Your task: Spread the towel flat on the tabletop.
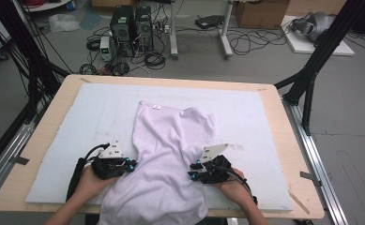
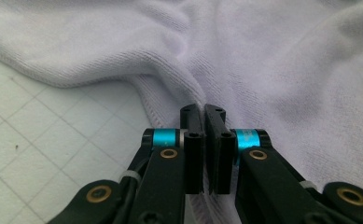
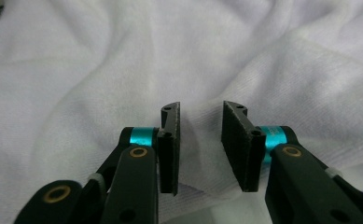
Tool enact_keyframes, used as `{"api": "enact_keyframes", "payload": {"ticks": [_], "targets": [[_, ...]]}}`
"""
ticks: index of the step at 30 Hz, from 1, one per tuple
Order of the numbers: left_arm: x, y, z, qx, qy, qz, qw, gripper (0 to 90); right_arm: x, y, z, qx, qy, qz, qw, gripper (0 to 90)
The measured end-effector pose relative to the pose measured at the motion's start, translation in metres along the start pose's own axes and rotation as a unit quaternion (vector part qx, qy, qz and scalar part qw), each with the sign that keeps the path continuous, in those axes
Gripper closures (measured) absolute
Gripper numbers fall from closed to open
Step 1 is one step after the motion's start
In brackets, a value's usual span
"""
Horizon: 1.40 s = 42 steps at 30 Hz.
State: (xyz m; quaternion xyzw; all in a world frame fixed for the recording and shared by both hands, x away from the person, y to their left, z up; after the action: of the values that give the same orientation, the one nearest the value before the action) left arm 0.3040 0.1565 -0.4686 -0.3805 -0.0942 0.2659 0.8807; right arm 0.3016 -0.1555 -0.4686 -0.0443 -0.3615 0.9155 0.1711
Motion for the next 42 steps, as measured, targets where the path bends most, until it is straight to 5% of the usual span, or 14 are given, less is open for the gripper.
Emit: {"api": "enact_keyframes", "payload": {"ticks": [7,15,22,29,31,33,35,42], "targets": [[0.004,0.010,0.028,-0.023,-0.028,0.023,0.9991,86.1,0.000,0.000,0.000,0.000,-0.002,-0.002,1.0000,75.1],[0.004,0.017,0.056,-0.040,-0.026,0.028,0.9985,78.4,0.000,0.000,0.001,-0.005,-0.001,-0.003,1.0000,74.9],[0.013,0.004,0.043,-0.047,-0.026,0.017,0.9984,77.2,-0.006,0.002,0.020,-0.043,0.013,-0.014,0.9989,75.2],[0.022,0.004,0.003,0.002,-0.014,0.012,0.9998,71.7,-0.009,0.010,0.022,-0.033,0.017,-0.022,0.9991,72.6],[0.024,0.005,0.002,-0.010,-0.013,0.019,0.9997,73.1,-0.009,0.010,0.018,-0.030,0.018,-0.018,0.9992,69.4],[0.025,0.005,0.003,-0.006,-0.012,0.015,0.9998,85.2,-0.011,0.009,0.012,-0.022,0.019,-0.019,0.9994,71.1],[0.024,0.005,0.005,0.001,-0.023,0.013,0.9997,86.6,-0.014,0.008,0.008,-0.019,0.016,-0.018,0.9995,82.8],[0.030,0.014,0.019,-0.003,-0.046,0.021,0.9987,87.1,-0.011,-0.015,0.013,-0.033,0.013,0.000,0.9994,86.0]]}}
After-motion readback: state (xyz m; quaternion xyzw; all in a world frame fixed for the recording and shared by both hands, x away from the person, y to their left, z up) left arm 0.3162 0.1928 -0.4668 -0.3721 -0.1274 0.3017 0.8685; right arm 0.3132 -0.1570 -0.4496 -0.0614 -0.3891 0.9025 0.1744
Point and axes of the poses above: each handheld gripper's, and its own axes: z roughly backward along the jaws, y roughly out of its underside, x roughly to its left, the point moved 4 cm from there along -z, roughly forward along the jaws, and after that the axes turned 3 degrees about x, right-handed, at the moved point
